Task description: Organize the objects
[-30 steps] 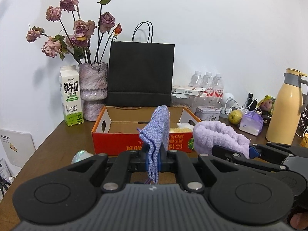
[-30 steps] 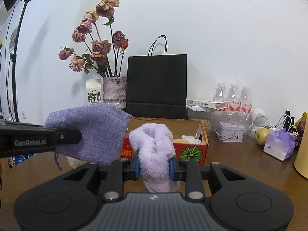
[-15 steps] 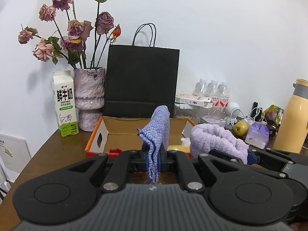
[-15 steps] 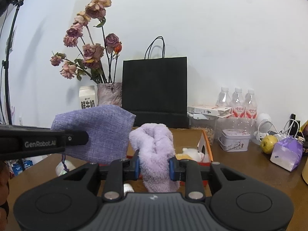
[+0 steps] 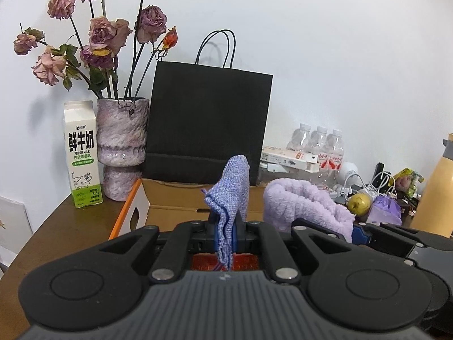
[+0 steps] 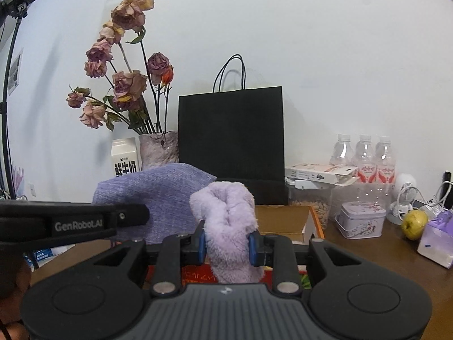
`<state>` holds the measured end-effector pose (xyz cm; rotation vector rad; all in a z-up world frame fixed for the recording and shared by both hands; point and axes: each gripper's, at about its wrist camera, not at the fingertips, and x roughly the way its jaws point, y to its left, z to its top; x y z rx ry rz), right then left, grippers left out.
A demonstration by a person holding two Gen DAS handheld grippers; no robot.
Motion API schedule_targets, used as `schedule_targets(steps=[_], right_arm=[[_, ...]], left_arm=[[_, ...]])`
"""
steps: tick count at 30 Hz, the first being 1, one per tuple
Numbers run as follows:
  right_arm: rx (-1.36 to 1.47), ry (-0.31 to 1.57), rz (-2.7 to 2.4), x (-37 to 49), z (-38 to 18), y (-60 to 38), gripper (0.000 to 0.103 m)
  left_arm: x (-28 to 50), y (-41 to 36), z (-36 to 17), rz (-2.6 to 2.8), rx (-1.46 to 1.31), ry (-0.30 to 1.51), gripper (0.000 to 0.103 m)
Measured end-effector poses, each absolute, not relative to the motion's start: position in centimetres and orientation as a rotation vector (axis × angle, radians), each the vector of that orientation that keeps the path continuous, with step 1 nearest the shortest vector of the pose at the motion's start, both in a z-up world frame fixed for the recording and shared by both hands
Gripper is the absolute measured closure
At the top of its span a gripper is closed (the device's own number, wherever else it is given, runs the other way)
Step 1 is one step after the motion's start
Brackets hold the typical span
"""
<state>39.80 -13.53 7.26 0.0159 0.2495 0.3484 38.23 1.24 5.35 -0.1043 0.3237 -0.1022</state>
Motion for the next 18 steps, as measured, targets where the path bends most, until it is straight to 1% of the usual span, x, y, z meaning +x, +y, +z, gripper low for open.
schedule_targets(steps=[18], right_arm=[[-0.002,0.256,0.360,46.0,7.3,-12.3,0.077]], left_arm=[[43.9,2.8,5.9,-0.087,-0.118,0.319,0.094]])
